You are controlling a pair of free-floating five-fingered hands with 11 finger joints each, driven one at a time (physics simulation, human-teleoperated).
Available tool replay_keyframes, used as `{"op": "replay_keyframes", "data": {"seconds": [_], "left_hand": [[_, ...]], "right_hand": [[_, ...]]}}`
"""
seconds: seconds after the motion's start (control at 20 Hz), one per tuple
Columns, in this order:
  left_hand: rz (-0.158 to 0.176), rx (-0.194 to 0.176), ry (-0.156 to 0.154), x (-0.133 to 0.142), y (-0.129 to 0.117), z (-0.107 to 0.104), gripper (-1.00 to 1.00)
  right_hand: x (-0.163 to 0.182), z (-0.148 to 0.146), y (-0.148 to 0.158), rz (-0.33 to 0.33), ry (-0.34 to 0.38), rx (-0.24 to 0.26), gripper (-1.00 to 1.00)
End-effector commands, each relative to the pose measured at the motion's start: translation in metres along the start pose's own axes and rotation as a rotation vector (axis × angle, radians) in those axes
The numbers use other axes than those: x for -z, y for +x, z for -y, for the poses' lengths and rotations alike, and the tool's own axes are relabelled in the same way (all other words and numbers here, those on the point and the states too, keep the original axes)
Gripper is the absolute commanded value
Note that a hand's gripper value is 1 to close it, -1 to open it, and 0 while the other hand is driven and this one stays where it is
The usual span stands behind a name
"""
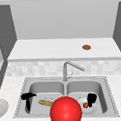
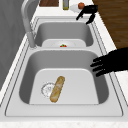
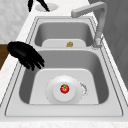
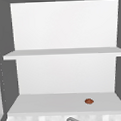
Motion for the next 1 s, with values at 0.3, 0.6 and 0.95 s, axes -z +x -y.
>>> {"op": "replay_keyframes", "data": {"seconds": [0.3,0.6,0.95], "left_hand": [[-0.007,0.02,0.01,0.0,-0.001,0.0,0.0],[-0.011,0.031,0.016,0.001,-0.001,0.0,0.0],[-0.014,0.036,0.019,0.001,-0.001,0.001,0.0]], "right_hand": [[-0.001,0.006,0.004,0.145,-0.049,0.0,-1.0],[0.005,0.008,0.005,0.286,-0.039,-0.02,-1.0],[0.017,0.012,0.009,0.427,-0.033,-0.021,-1.0]]}}
